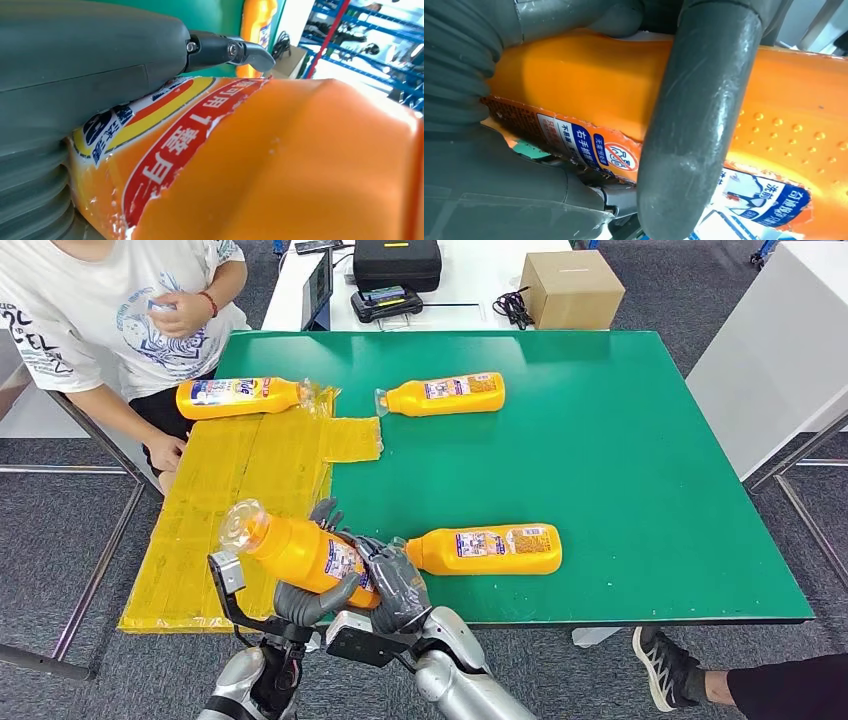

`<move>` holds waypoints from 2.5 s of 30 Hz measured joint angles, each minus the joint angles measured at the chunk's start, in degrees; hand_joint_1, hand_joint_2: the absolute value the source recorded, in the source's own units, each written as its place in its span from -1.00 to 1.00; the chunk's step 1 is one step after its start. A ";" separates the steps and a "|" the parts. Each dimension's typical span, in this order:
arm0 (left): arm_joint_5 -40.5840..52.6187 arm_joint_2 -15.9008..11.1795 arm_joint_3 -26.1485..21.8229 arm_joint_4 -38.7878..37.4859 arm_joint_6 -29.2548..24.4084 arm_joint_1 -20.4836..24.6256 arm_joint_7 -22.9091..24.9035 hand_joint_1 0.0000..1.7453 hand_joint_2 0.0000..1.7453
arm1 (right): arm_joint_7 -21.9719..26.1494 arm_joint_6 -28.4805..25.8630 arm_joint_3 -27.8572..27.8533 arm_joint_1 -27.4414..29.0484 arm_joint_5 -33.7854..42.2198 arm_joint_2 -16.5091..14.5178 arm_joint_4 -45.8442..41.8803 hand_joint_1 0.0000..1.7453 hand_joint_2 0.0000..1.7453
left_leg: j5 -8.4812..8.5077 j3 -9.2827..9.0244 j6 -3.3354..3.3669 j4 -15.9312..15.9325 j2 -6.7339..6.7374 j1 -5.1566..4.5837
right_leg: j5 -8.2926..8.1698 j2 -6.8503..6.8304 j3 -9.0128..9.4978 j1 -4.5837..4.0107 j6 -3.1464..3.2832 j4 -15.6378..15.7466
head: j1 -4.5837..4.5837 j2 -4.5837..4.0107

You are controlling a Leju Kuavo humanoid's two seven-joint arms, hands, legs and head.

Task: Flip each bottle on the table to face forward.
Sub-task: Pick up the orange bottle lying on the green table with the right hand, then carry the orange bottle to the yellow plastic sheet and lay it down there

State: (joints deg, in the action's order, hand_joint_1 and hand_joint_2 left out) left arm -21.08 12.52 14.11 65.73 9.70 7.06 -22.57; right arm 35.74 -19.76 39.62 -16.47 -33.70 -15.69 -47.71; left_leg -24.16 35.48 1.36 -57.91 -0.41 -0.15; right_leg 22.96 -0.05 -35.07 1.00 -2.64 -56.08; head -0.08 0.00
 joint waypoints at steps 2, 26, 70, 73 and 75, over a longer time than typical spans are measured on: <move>-0.90 0.01 -0.23 0.14 -0.03 -0.04 -0.47 1.00 1.00 | -0.05 0.56 0.33 -0.51 0.09 0.02 0.47 1.00 1.00 | 0.00 0.00 0.00 0.00 0.01 0.00 | 0.00 0.01 -0.01 0.00 0.00 0.00 | -0.01 0.00; -0.49 0.04 -1.92 2.41 -4.14 -0.46 -2.74 1.00 1.00 | -1.39 2.77 2.27 -2.21 0.10 0.05 2.14 -1.00 -1.00 | 0.00 0.00 0.00 0.00 0.12 0.00 | -0.01 0.05 -0.04 0.00 0.00 0.00 | 0.01 0.00; 85.95 -6.08 -11.03 -11.18 -49.50 18.01 -3.28 1.00 1.00 | 0.53 0.13 -5.24 13.47 13.34 2.62 -41.63 -1.00 1.00 | 0.07 0.04 -0.03 0.01 0.02 0.02 | -0.04 0.03 0.01 -0.01 0.00 -0.05 | 0.01 0.00; 87.33 -6.76 -11.73 -13.91 -49.56 19.39 -2.33 1.00 1.00 | 0.54 0.44 -5.31 13.37 13.50 2.62 -41.82 -1.00 1.00 | 0.07 0.06 -0.03 0.01 -0.05 0.02 | -0.03 0.01 0.01 0.00 0.00 -0.04 | 0.01 0.00; 87.69 -7.26 -11.81 -16.12 -48.95 20.27 -1.70 1.00 1.00 | 0.54 0.78 -5.33 13.34 13.62 2.62 -41.92 -1.00 1.00 | 0.06 0.07 -0.03 0.01 -0.07 0.02 | -0.02 0.01 0.01 0.00 0.00 -0.04 | 0.02 0.00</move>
State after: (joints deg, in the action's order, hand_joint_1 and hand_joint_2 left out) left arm 66.61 5.26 2.30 49.62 -39.26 27.33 -24.27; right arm 36.28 -18.98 34.29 -3.13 -20.08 -13.07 -89.62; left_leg -24.10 35.56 1.33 -57.91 -0.48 -0.13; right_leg 22.94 -0.04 -35.06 0.99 -2.64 -56.12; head -0.07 0.00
